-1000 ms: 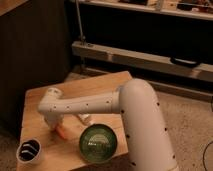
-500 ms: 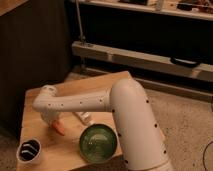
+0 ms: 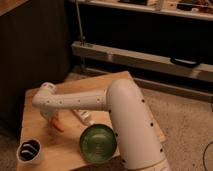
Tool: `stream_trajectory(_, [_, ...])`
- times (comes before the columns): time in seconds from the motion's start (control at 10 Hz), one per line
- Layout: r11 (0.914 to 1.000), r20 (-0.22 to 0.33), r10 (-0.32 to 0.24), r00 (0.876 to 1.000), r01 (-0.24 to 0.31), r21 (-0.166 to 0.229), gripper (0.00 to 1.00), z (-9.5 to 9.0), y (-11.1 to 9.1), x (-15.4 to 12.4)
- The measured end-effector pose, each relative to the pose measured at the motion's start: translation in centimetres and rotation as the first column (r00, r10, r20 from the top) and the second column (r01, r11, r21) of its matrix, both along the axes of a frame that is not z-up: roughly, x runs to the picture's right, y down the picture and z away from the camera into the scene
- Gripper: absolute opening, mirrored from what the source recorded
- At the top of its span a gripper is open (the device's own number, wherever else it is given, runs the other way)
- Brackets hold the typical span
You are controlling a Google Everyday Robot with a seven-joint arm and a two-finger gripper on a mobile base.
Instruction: Drag the pepper across the table
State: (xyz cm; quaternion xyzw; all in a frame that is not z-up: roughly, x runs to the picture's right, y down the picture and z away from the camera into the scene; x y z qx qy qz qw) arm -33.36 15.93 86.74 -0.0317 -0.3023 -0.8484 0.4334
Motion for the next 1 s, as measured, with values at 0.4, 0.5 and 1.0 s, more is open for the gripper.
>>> stream_trajectory(0.4, [1.0, 0.004, 0.004, 1.0, -0.004, 0.007, 0.04, 1.3, -1.3, -0.7])
stream_trajectory(0.5, [1.0, 0.005, 0.005, 1.0, -0.005, 0.007, 0.04, 1.5, -1.5, -0.8])
stream_trajectory(1.0, [0.9998, -0.002, -0.016, 1.0, 0.016, 0.01, 0.04, 2.8, -3.3, -1.5])
